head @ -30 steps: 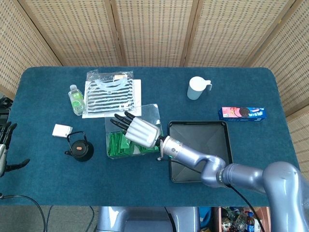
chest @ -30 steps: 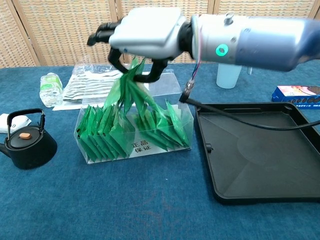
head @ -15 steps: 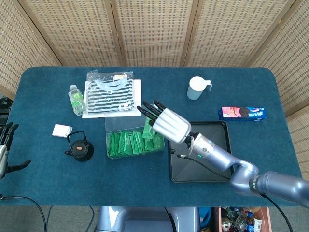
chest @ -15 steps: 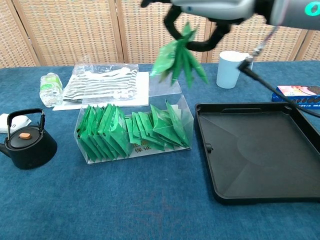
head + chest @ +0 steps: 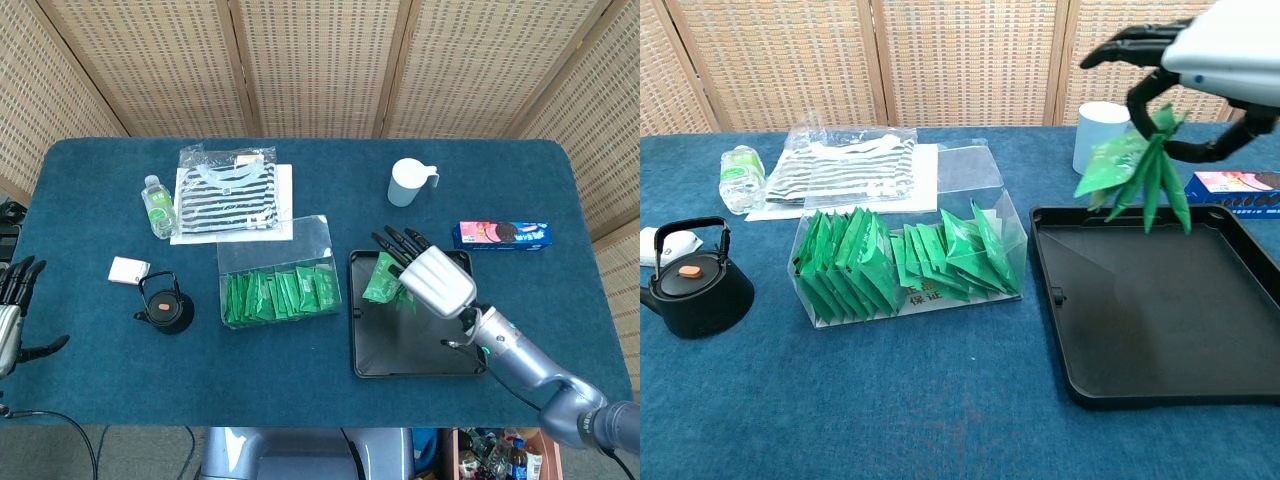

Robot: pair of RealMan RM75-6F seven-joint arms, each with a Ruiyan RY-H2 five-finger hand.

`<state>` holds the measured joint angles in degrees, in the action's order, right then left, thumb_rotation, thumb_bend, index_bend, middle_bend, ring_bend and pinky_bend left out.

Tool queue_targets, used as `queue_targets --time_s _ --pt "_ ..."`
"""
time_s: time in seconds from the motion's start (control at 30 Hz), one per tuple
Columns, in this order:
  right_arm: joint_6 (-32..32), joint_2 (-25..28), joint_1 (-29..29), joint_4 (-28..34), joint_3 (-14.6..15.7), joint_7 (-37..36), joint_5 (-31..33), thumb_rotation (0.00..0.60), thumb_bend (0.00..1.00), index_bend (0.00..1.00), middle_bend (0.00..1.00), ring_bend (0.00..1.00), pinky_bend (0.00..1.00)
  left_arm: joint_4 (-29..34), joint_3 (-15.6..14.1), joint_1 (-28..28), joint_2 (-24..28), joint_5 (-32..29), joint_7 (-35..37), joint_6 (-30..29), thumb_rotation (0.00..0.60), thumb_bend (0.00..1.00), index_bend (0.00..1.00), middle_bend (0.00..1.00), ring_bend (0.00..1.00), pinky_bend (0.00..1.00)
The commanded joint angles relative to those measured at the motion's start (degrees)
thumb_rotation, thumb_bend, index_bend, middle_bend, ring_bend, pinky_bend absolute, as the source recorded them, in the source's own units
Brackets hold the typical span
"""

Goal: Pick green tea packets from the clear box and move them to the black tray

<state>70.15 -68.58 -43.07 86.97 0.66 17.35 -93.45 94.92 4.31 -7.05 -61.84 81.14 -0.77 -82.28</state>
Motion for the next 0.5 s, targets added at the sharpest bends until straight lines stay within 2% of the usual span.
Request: queue_targets --time_s 0.03,0.37,0.43,0.5 --pt "1.7 -0.5 2.2 -1.9 1.0 -2.2 -0.9 0.6 0.59 0.64 0.14 0.05 0.26 0.3 -0.2 0.2 0.0 0.5 -0.3 -0.4 0.6 0.09 0.0 0.0 0.0 0.0" --pt "3.3 -3.0 7.4 -7.6 3.4 -7.6 -1.9 0.6 0.59 0.64 0.13 0.05 0.27 0.9 -0.7 0.5 -0.2 1.6 -1.4 -1.3 0.6 0.09 0.0 0.0 0.0 0.0" --pt "3.0 -2.9 7.9 -8.1 3.7 -8.8 -2.1 0.6 0.58 0.51 0.1 0.05 0.27 0.9 -0.7 0.6 -0.2 1.7 -1.5 -1.4 0.6 0.09 0.0 0.0 0.0 0.0" --pt "2.1 -2.4 8.3 -7.4 3.8 -9.7 -1.3 0.6 0.54 0.22 0.03 0.04 0.26 0.9 -0.7 0.6 -0.2 1.8 -1.5 -1.4 0.6 0.09 0.0 0.0 0.0 0.0"
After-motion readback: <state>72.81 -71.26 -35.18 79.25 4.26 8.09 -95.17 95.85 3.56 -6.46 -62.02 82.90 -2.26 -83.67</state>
